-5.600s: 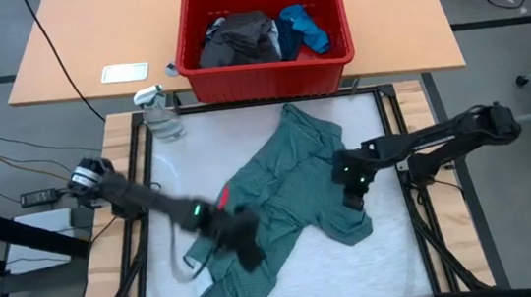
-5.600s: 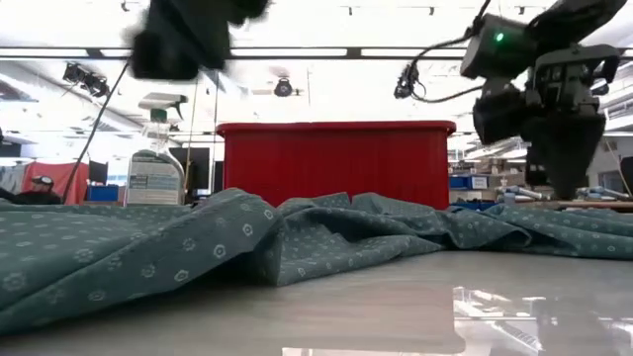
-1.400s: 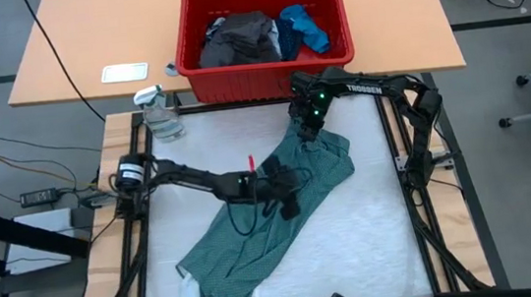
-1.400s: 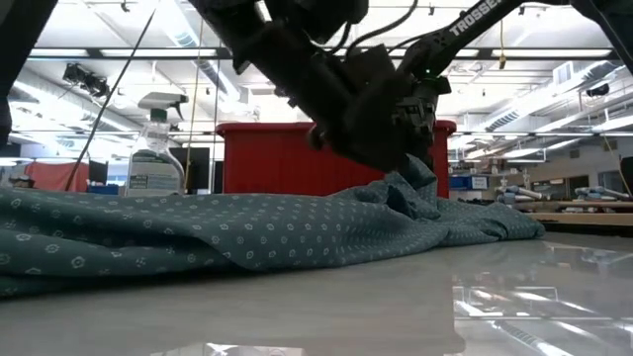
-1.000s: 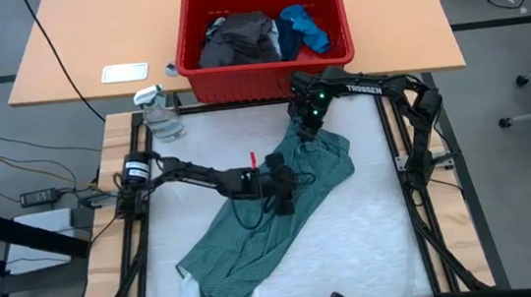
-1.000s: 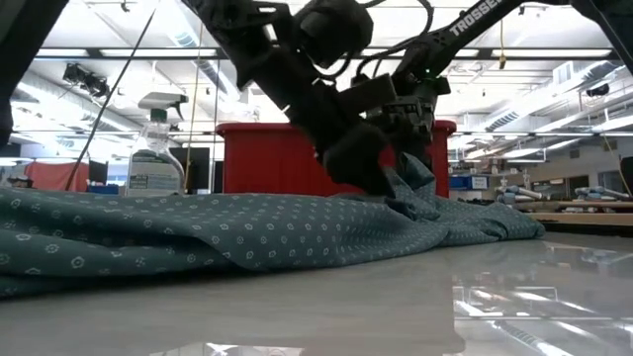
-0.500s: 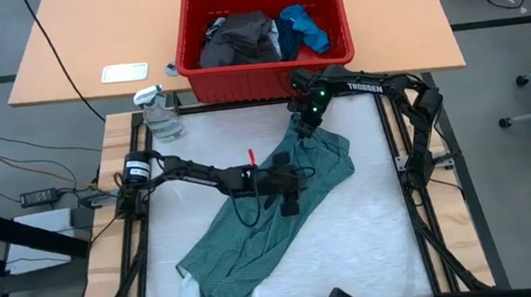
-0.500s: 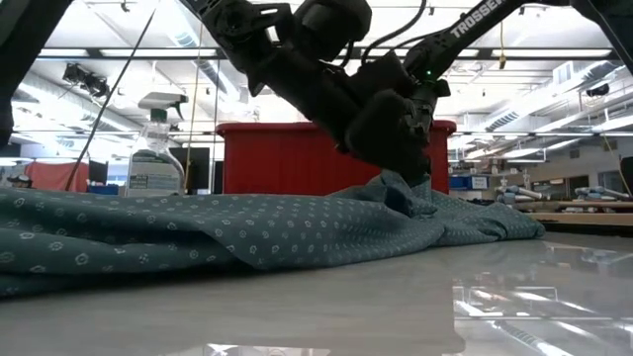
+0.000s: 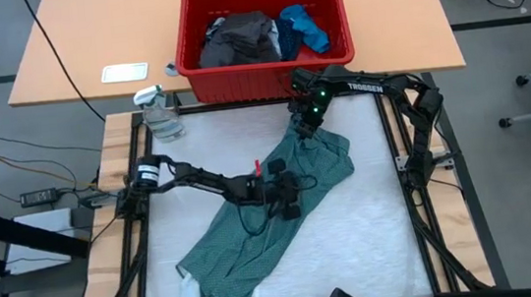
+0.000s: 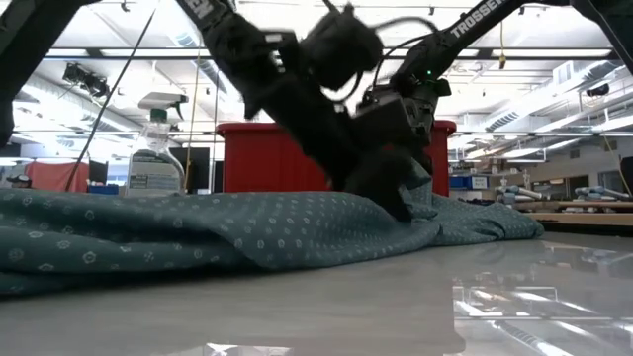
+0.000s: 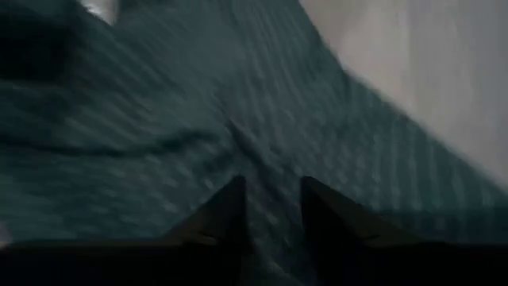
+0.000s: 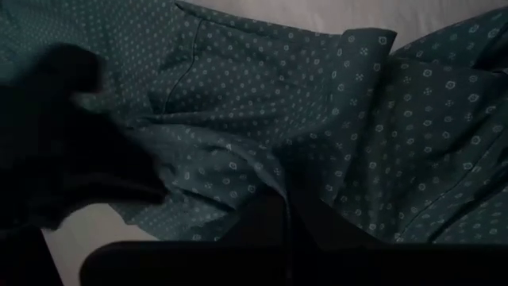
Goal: Fold laundry
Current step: Fold the green shirt
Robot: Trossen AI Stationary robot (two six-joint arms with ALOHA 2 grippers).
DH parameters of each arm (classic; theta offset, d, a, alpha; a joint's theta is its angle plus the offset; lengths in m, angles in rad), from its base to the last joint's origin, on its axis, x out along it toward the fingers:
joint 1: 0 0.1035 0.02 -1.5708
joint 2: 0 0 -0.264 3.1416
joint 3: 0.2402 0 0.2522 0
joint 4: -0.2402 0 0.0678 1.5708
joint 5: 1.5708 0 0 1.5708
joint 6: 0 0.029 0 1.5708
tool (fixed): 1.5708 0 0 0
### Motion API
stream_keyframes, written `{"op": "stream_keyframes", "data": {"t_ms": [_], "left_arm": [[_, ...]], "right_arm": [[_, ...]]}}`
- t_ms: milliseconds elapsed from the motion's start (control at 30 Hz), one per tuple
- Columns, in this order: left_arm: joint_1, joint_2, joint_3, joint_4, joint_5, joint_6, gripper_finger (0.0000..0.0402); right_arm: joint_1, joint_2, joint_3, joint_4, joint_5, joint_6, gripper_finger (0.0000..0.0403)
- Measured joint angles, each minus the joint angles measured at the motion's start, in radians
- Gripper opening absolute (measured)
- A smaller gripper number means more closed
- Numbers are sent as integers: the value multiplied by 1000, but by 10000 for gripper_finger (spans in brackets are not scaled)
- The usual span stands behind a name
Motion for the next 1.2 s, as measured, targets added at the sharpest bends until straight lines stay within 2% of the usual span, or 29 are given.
{"op": "stream_keyframes", "data": {"t_ms": [200,333,400,533,600,700,800,967,1067,1200], "left_arm": [[1,-66,1,-37,-40,-104,13],[23,-111,1,-116,-39,-128,3],[31,-140,0,-137,-41,-128,3],[29,-200,1,-148,-38,-82,2],[29,-215,1,-146,14,-62,1],[32,-204,1,-135,87,-53,2],[32,-148,2,-132,86,-52,24],[32,-61,0,-70,85,-49,105],[33,-37,1,-87,25,-56,148],[42,-19,0,-88,-26,-50,169]], "right_arm": [[0,0,0,-2,1,-7,4],[0,0,0,-7,10,-65,4],[1,0,0,3,50,-128,4],[2,0,0,18,147,-146,4],[0,0,0,23,146,-136,4],[-2,0,0,22,88,-116,4],[-2,0,0,22,70,-102,4],[2,0,0,14,71,-88,4],[3,0,0,13,69,-81,4],[4,0,0,0,69,-82,4]]}}
